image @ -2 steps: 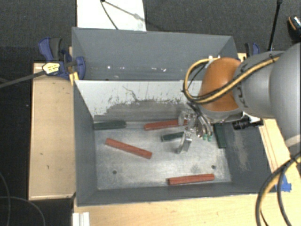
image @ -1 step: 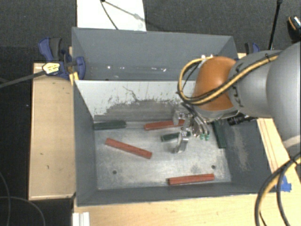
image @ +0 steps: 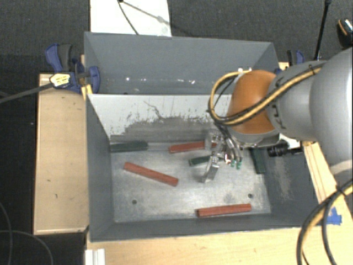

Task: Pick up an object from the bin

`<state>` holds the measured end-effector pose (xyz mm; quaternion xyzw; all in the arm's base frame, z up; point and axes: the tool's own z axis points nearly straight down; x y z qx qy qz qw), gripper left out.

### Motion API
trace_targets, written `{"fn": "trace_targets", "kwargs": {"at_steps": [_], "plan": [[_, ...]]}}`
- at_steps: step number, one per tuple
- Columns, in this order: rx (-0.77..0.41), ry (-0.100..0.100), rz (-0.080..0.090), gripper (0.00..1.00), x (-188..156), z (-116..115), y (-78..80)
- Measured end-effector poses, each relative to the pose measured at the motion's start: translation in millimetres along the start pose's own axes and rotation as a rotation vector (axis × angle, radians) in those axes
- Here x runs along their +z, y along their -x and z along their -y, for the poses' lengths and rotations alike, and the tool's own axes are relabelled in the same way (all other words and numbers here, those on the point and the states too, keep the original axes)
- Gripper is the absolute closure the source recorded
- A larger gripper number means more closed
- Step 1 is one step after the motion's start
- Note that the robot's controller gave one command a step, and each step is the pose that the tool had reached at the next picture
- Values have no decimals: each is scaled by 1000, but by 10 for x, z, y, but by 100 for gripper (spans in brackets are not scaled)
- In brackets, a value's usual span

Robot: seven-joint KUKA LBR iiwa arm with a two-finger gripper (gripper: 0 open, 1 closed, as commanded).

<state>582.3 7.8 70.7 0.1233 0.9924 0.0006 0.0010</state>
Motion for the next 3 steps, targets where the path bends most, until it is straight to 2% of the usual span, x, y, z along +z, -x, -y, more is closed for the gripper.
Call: {"fn": "trace_targets", "kwargs": {"at_steps": [1,2,3], "plan": [[-4,-1,3,100,-14,3,10],[-57,2,9,100,-1392,-191,15],[-175,0,-7,100,-568,-862,-202]]}}
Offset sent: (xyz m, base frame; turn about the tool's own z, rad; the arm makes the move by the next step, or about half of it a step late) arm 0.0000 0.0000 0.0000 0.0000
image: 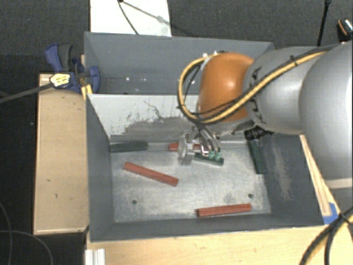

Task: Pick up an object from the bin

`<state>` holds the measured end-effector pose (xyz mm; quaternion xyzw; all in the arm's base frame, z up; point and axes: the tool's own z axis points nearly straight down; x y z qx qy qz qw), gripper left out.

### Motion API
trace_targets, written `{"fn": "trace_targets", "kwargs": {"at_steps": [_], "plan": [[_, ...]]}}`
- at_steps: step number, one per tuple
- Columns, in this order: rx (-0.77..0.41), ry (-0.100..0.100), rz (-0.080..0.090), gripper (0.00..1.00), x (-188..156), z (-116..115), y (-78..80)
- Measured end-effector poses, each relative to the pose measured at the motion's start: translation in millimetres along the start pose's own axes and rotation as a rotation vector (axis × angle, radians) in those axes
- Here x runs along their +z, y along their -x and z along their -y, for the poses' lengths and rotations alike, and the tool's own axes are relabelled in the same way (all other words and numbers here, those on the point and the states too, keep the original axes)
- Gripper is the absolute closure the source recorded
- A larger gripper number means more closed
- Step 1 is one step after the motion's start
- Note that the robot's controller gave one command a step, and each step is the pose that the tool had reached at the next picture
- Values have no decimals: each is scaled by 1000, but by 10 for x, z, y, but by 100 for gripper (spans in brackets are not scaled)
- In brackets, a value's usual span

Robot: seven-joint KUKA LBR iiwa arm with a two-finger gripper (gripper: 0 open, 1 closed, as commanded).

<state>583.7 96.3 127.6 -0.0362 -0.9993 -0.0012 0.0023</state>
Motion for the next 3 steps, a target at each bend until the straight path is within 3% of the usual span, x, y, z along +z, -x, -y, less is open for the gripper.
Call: {"fn": "trace_targets", "kwargs": {"at_steps": [1,2,3], "plan": [[5,-1,7,0,-40,38,24],[3,-2,7,100,-40,39,24],[2,-2,7,0,-40,39,24]]}}
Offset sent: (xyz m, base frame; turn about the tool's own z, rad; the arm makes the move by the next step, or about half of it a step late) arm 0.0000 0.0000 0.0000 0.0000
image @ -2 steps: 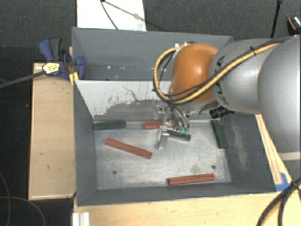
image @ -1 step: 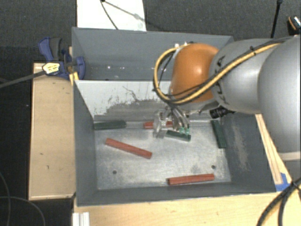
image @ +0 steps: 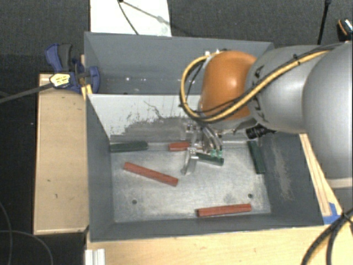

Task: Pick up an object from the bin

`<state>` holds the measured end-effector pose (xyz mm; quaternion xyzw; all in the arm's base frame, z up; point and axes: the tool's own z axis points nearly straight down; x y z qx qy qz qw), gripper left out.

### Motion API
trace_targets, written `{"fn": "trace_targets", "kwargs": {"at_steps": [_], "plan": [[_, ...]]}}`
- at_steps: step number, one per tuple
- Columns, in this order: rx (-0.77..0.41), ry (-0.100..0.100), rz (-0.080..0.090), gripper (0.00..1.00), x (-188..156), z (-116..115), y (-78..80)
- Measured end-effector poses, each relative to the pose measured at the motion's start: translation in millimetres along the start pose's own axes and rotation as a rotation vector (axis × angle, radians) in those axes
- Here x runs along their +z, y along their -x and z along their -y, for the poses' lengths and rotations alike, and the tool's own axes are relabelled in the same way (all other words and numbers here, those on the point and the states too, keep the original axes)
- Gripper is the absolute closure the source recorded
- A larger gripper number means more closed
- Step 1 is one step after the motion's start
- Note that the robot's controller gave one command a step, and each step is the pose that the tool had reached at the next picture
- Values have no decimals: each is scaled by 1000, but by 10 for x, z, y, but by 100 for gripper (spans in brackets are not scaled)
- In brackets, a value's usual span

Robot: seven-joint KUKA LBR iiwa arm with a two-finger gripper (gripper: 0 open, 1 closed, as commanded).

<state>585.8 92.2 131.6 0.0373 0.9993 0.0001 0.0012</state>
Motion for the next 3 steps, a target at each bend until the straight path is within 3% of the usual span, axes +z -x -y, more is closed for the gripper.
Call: {"fn": "trace_targets", "kwargs": {"at_steps": [1,2,3], "plan": [[-20,1,-8,0,650,-506,-423],[-15,1,-1,100,611,-478,-387],[-113,2,7,100,-680,-437,-646]]}}
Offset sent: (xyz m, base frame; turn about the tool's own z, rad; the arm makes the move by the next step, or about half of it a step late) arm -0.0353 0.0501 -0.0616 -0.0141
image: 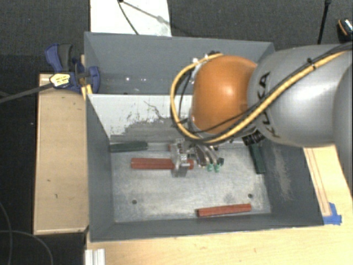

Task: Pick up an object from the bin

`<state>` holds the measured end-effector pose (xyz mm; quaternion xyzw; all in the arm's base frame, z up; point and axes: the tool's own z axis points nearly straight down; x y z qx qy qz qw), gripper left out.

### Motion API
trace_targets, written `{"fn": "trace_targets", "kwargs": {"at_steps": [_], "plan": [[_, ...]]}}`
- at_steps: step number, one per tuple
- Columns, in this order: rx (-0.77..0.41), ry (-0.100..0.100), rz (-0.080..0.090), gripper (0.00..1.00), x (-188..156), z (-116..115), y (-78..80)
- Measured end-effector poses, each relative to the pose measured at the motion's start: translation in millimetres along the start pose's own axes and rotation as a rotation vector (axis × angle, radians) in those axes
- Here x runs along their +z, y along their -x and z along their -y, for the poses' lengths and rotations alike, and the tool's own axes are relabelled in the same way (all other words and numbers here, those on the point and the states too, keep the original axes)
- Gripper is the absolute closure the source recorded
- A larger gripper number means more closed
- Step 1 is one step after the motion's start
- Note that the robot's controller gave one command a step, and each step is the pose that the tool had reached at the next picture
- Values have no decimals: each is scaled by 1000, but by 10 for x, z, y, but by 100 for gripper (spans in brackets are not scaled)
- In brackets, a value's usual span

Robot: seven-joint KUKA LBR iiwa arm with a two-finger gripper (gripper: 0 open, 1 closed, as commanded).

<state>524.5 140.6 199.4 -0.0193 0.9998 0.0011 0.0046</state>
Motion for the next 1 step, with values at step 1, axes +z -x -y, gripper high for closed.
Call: {"fn": "trace_targets", "kwargs": {"at_steps": [1], "plan": [[-419,1,-1,100,-641,59,-321]]}}
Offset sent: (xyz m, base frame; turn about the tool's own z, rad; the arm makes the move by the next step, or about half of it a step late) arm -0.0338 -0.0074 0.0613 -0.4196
